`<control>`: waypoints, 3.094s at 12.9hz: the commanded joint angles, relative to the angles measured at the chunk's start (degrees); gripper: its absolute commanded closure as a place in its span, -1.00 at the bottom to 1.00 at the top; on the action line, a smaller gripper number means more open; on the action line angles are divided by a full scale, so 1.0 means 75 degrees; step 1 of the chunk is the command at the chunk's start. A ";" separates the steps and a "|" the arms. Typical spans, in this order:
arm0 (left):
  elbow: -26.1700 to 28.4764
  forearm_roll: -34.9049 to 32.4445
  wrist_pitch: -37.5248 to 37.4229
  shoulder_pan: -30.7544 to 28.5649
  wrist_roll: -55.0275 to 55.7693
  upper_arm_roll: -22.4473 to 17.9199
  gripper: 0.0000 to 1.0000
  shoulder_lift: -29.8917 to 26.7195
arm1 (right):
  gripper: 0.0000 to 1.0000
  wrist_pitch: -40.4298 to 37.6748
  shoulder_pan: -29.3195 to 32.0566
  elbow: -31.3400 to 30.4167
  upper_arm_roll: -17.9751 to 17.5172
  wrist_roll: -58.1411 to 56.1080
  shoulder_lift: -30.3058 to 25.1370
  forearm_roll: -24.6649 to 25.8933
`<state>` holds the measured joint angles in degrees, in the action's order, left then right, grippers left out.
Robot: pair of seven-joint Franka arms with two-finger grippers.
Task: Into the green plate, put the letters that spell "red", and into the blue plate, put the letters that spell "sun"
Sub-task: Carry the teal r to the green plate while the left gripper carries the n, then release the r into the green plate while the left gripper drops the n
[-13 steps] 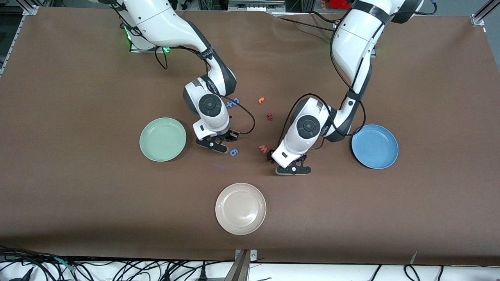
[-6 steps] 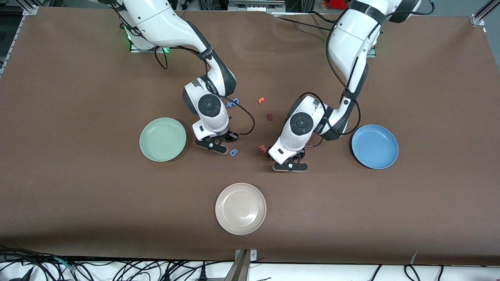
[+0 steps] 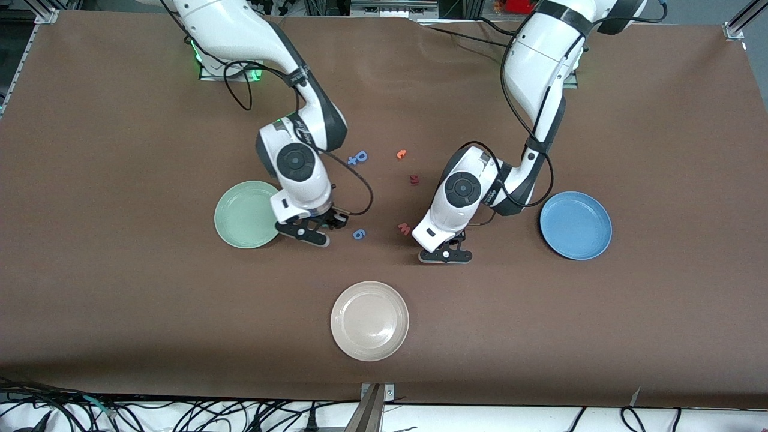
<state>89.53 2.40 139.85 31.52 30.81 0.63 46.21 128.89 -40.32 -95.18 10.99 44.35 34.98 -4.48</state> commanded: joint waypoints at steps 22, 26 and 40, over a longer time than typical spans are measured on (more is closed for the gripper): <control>-0.0571 -0.0811 -0.5475 -0.3452 -0.5175 -0.0224 0.21 -0.0959 | -0.91 -0.0194 -0.0120 -0.1712 0.0353 -0.0960 -0.0843 -0.1194; -0.0559 -0.0917 -0.5487 -0.3476 -0.5163 -0.0190 -1.00 -0.0993 | -0.81 0.0743 -0.0400 -0.1887 -0.0188 0.0823 -0.0680 -0.1184; 0.4185 -0.0179 0.1294 -0.3231 -0.2528 0.2189 -1.00 -0.2775 | -0.46 0.2174 -0.0694 -0.3247 -0.0340 0.1083 -0.0714 -0.1196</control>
<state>113.96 1.07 143.03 6.61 9.08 16.39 28.35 144.08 -44.57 -117.29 8.65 51.69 30.90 -12.54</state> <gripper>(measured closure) 0.000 0.203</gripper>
